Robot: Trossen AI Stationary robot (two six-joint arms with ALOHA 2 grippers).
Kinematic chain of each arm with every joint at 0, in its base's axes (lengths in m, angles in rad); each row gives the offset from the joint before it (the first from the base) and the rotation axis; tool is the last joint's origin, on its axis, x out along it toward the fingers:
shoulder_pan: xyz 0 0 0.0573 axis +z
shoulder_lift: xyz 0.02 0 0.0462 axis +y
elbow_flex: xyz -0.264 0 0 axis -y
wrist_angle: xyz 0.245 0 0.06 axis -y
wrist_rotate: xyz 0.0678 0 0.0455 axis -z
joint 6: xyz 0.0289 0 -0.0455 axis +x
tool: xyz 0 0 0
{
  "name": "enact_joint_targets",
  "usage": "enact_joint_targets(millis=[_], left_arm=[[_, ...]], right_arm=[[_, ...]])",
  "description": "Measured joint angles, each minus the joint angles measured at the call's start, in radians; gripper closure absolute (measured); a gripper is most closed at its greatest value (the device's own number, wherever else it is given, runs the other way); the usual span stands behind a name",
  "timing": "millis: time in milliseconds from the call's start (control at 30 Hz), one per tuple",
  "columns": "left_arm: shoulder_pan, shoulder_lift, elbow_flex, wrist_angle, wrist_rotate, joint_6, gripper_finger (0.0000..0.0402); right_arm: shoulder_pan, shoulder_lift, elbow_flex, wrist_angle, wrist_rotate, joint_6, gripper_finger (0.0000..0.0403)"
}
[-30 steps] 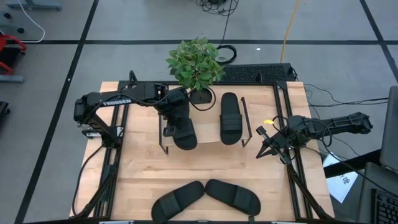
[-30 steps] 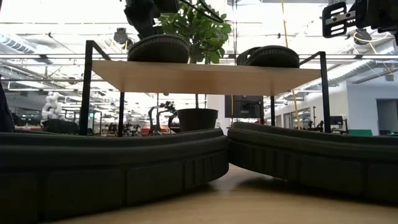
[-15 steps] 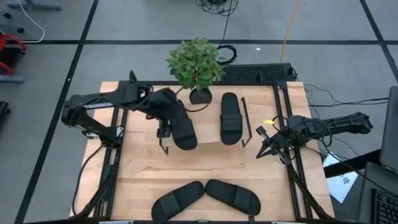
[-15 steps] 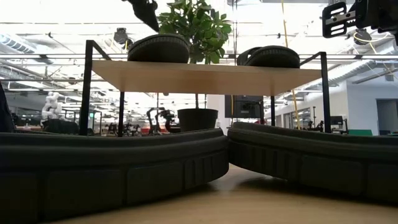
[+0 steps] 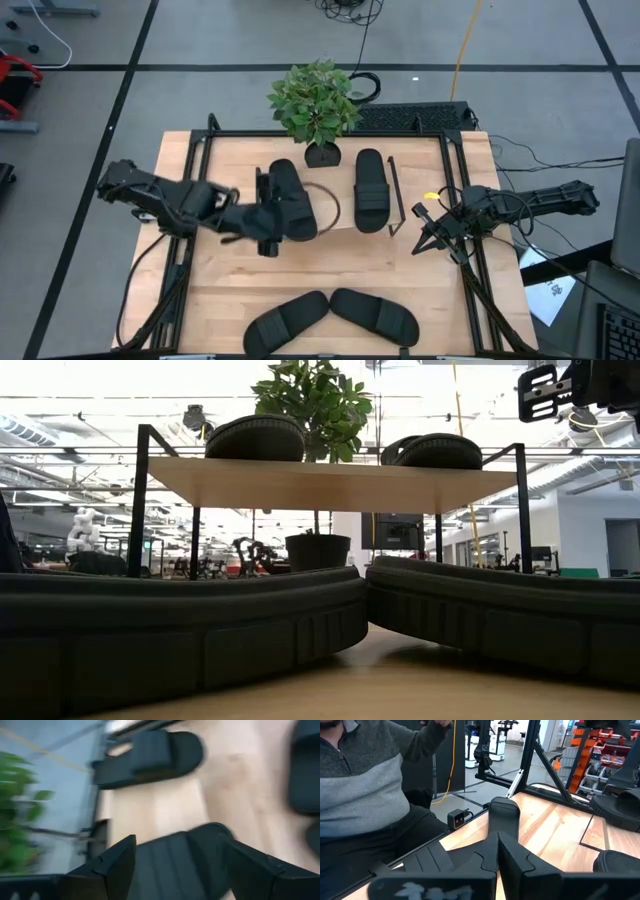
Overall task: Pick and place slides into the shelf
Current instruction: Put the black slide on the shelf
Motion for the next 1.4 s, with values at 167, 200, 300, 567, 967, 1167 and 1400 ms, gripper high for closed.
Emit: enact_joint_targets(millis=[167, 200, 300, 567, 967, 1167, 1400], left_arm=[[-0.047, 0.033, 0.002, -0.022, -0.184, -0.100, 0.0124], [-0.051, 0.043, 0.000, -0.037, -0.193, -0.129, 0.0117], [-0.041, 0.084, 0.000, -0.040, -0.201, -0.204, 0.0093], [-0.025, 0.215, -0.001, -0.092, -0.190, -0.286, 0.0027], [-0.013, 0.251, 0.000, -0.218, -0.230, -0.379, 0.0009], [0.004, 0.251, 0.000, -0.254, -0.173, -0.396, 0.0009], [0.023, 0.250, 0.000, -0.256, -0.174, -0.385, 0.0009]], right_arm=[[0.000, 0.006, 0.000, 0.000, 0.000, 0.000, 0.0403], [0.000, 0.009, 0.000, 0.000, 0.000, 0.000, 0.0403], [0.000, 0.012, 0.000, 0.000, 0.000, 0.000, 0.0403], [0.000, 0.020, 0.000, 0.003, 0.000, 0.000, 0.0403], [0.000, 0.021, 0.000, 0.003, 0.000, -0.003, 0.0403], [0.000, 0.021, 0.000, 0.003, 0.001, -0.004, 0.0403], [0.000, 0.022, 0.000, 0.003, 0.004, -0.011, 0.0403]])
